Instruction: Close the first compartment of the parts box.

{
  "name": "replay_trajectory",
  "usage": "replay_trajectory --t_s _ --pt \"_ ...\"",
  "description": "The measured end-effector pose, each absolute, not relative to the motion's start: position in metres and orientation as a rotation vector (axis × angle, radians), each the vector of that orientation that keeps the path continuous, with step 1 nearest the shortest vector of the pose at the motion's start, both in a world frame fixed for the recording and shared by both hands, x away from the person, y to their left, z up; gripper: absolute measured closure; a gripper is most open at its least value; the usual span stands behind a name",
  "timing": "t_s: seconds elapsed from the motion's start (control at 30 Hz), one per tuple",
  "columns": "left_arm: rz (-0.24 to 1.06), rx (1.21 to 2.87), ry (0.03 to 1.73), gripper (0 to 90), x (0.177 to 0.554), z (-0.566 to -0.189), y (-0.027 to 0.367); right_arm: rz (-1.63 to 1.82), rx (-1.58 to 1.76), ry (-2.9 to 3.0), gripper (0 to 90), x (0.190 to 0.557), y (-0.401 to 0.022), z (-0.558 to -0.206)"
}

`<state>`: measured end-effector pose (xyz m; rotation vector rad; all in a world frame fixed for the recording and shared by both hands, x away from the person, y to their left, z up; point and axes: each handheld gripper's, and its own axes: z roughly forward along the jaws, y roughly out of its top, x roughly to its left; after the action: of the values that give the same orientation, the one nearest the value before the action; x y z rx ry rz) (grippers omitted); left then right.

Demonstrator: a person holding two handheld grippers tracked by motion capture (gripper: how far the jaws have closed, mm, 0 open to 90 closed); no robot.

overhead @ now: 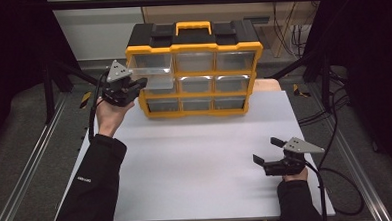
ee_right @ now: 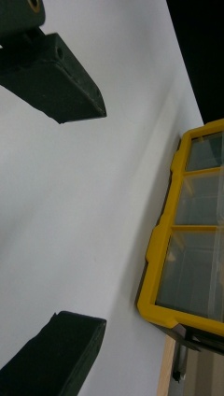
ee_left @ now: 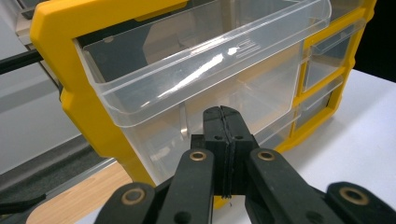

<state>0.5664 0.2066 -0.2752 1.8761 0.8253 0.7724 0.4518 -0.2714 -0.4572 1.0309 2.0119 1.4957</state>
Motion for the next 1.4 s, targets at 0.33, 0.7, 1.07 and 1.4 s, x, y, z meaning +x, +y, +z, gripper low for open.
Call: replay_trajectory --t_s 0.33,0.7,1.07,1.4 --pt "0.792 1.872 0.832 88.9 0.573 -0.276 0.207 1.496 1.032 2.013 2.2 0.452 -0.271 -0.457" --pt "0.807 1.875 0.837 88.9 0.581 -0.276 0.205 1.496 1.034 2.014 2.2 0.452 -0.271 -0.457" --pt "0.798 1.872 0.843 88.9 0.588 -0.277 0.206 1.496 1.036 2.013 2.2 0.452 -0.271 -0.458" --pt "0.795 1.862 0.848 88.9 0.593 -0.277 0.205 1.494 1.039 2.014 2.2 0.452 -0.271 -0.458"
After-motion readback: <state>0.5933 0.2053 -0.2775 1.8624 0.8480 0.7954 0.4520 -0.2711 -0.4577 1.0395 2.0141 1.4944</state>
